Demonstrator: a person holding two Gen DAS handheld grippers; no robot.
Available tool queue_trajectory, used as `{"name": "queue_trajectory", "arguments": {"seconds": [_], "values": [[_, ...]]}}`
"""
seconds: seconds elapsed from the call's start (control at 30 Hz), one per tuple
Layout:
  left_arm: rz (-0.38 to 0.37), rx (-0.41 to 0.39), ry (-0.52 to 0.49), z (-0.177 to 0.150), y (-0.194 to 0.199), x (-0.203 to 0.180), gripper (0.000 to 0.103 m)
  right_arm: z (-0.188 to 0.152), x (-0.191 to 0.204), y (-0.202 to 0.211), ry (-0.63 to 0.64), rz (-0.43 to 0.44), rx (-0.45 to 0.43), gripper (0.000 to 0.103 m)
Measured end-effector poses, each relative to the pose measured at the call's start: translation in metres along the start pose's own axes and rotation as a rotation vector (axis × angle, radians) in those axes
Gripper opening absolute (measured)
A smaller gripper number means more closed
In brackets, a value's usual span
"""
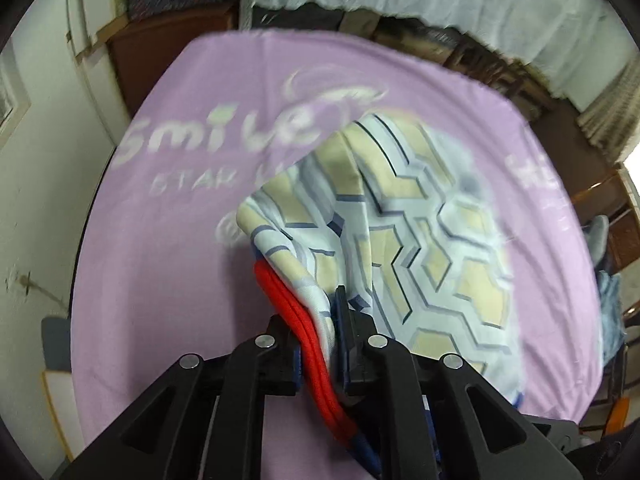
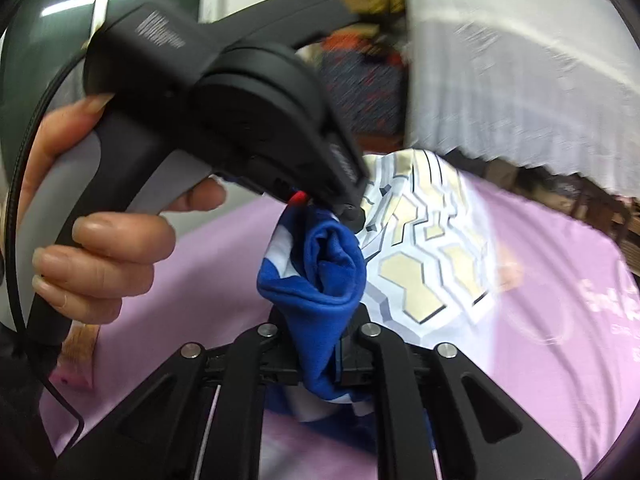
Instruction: Fold large clothes
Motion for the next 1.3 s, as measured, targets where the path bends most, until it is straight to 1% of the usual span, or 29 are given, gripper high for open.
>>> {"name": "queue_trajectory", "arguments": {"seconds": [0.03,0.07,0.1,0.17,0.27,0.3,0.37,0.4,0.43,0.47,0.5,0.53,0.57,0.6,0.63,0.67,0.7,0.83,0.9,0.93,0.97,1.0,1.07,1.13,1.2,1.27,1.3], "values": [[0.028,0.023,-0.001,-0.002,-0.012,0.003,0.017,-0.001,0.008,-0.012,0.005,0.024,0.041,0.009],[0.042,0.028,-0.006,-0.005,-0.017,0.004,0.018,-0.003,0.013,-0.027,0.007,0.050,0.097,0.009],[0.065,0.021,-0.021,-0.006,-0.021,0.002,0.020,-0.005,0.015,-0.037,0.006,0.063,0.136,0.009],[0.117,0.000,-0.055,-0.007,-0.021,-0.006,0.021,-0.006,0.018,-0.050,0.013,0.068,0.180,0.008],[0.170,-0.011,-0.081,-0.006,-0.024,-0.016,0.022,-0.001,0.019,-0.055,-0.001,0.079,0.198,0.008],[0.177,-0.014,-0.084,-0.006,-0.024,-0.017,0.022,0.001,0.016,-0.054,-0.006,0.085,0.200,0.008],[0.166,-0.015,-0.068,-0.008,-0.023,-0.010,0.024,0.002,0.017,-0.057,-0.010,0.089,0.197,0.008],[0.163,-0.015,-0.057,-0.008,-0.022,-0.008,0.030,0.002,0.016,-0.057,-0.010,0.091,0.196,0.008],[0.164,-0.016,-0.043,-0.010,-0.020,-0.004,0.038,0.003,0.014,-0.055,-0.013,0.097,0.193,0.009],[0.169,-0.016,-0.031,-0.011,-0.016,-0.001,0.043,0.003,0.011,-0.052,-0.018,0.111,0.189,0.012],[0.185,-0.023,-0.019,-0.012,-0.011,0.002,0.054,0.002,0.009,-0.048,-0.024,0.129,0.183,0.013],[0.194,-0.031,-0.013,-0.011,-0.008,0.003,0.058,0.000,0.004,-0.042,-0.029,0.149,0.177,0.018],[0.198,-0.045,-0.006,-0.013,0.000,0.006,0.058,-0.003,0.001,-0.035,-0.033,0.172,0.167,0.025],[0.198,-0.056,-0.004,-0.015,0.007,0.007,0.058,-0.005,-0.002,-0.026,-0.037,0.192,0.150,0.029],[0.203,-0.071,-0.001,-0.016,0.012,0.006,0.058,-0.006,-0.005,-0.016,-0.037,0.209,0.131,0.035],[0.209,-0.085,0.002,-0.016,0.017,0.004,0.058,-0.008,-0.008,-0.004,-0.035,0.223,0.108,0.039],[0.215,-0.110,0.008,-0.019,0.026,0.004,0.058,-0.010,-0.011,0.004,-0.034,0.225,0.095,0.040],[0.179,-0.184,0.037,-0.025,0.052,-0.006,0.060,-0.011,-0.038,0.033,-0.085,0.233,0.041,0.040],[0.158,-0.214,0.035,-0.027,0.060,-0.017,0.060,-0.005,-0.059,0.041,-0.145,0.270,0.021,0.034],[0.151,-0.221,0.027,-0.028,0.061,-0.023,0.061,-0.001,-0.068,0.043,-0.176,0.291,0.014,0.026],[0.148,-0.227,0.016,-0.028,0.061,-0.031,0.061,0.005,-0.081,0.044,-0.220,0.315,0.010,0.021],[0.148,-0.228,0.007,-0.028,0.059,-0.037,0.061,0.008,-0.091,0.044,-0.246,0.326,0.008,0.020],[0.133,-0.209,0.003,-0.027,0.047,-0.047,0.061,0.018,-0.109,0.038,-0.313,0.347,0.003,0.017],[0.108,-0.172,0.029,-0.025,0.031,-0.047,0.061,0.022,-0.133,0.026,-0.366,0.378,0.023,0.017],[0.079,-0.141,0.061,-0.022,0.013,-0.041,0.062,0.030,-0.144,0.006,-0.429,0.427,0.067,0.017],[0.062,-0.133,0.088,-0.023,0.001,-0.036,0.066,0.026,-0.150,-0.009,-0.470,0.431,0.106,0.017],[0.057,-0.133,0.097,-0.024,-0.003,-0.033,0.069,0.021,-0.153,-0.020,-0.494,0.425,0.135,0.017]]}}
Point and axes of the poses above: each gripper's, at about its wrist camera, not at the fingertips, and y roughly against the way its jaws point, x to its left, z to its top, the point moved 1 cm from there along -y, roughly the way its jaws point, and after that the axes turned 8 degrees about x, right-handed, at the moved point
